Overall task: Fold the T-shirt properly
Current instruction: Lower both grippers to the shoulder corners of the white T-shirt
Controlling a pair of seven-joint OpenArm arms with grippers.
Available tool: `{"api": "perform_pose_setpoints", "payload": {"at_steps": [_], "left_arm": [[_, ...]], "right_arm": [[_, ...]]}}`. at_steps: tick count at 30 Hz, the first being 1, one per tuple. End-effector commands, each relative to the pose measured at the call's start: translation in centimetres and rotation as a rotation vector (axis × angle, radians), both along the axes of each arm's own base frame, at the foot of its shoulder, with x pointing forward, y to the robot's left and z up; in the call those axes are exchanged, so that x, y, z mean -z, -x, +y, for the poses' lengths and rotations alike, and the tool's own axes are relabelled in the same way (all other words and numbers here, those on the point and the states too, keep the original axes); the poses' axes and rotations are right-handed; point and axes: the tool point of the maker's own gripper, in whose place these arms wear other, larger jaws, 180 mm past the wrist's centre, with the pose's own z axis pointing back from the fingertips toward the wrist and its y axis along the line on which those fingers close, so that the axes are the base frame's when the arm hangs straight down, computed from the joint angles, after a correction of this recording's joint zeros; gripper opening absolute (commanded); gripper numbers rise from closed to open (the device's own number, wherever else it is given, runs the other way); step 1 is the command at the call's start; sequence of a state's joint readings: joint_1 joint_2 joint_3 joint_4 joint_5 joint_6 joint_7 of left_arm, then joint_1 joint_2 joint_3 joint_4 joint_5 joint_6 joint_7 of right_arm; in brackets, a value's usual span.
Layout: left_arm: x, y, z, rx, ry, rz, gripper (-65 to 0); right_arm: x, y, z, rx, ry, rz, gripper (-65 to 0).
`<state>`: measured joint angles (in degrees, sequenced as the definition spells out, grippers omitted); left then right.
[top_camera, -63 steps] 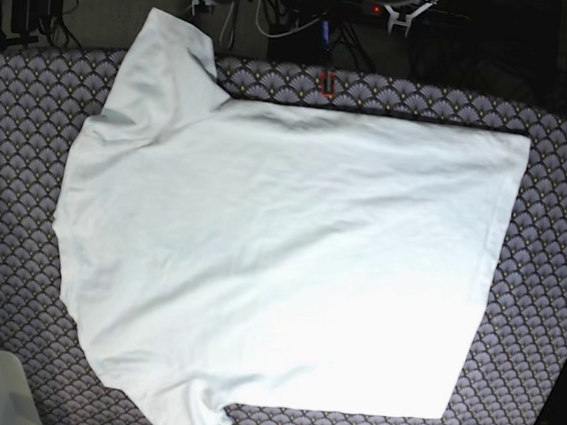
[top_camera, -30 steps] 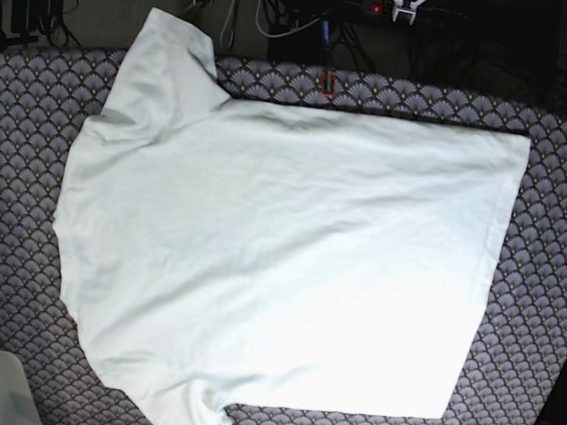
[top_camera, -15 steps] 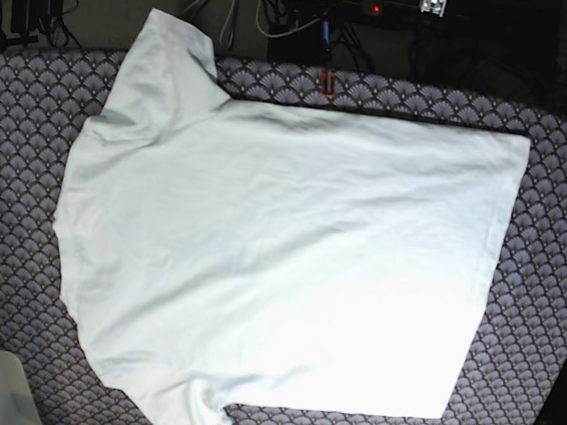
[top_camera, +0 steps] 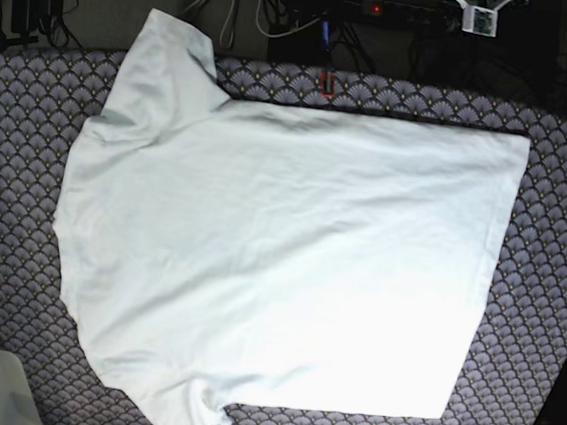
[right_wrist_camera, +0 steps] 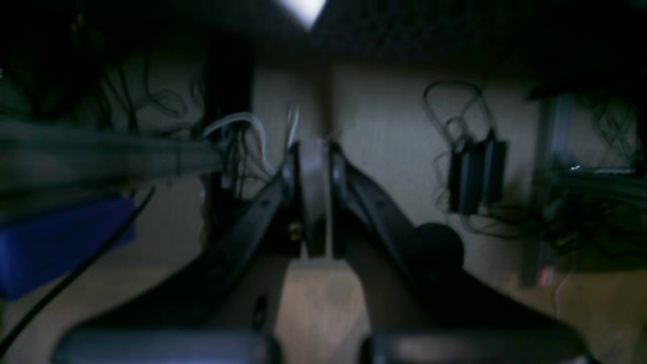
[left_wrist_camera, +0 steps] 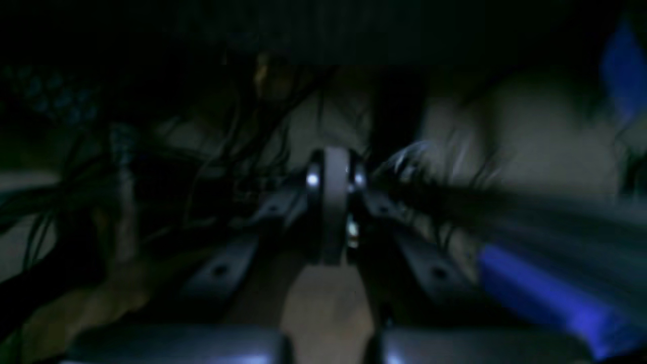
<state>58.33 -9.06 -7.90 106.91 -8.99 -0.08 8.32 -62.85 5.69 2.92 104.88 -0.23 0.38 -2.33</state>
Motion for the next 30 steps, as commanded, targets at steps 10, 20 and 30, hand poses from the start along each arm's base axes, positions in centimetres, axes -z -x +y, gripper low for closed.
{"api": "perform_pose_setpoints", "payload": {"at_steps": [10, 20, 30], "left_arm": [[-5.0, -2.2, 0.6, 0.032, 0.086, -0.105, -54.4], [-6.3, -4.9, 2.7, -0.048, 0.208, -0.153, -47.7], [-8.5, -7.7, 6.8, -0.110, 0.135, -0.262, -47.5]], "right_arm": [[-5.8, -5.1, 0.4, -0.030, 0.006, -0.206, -61.0], [-6.5, -8.1, 0.4, -0.029, 0.006, -0.295, -37.4], [-7.2, -11.8, 0.7, -0.025, -0.002, -0.390, -36.4]]}}
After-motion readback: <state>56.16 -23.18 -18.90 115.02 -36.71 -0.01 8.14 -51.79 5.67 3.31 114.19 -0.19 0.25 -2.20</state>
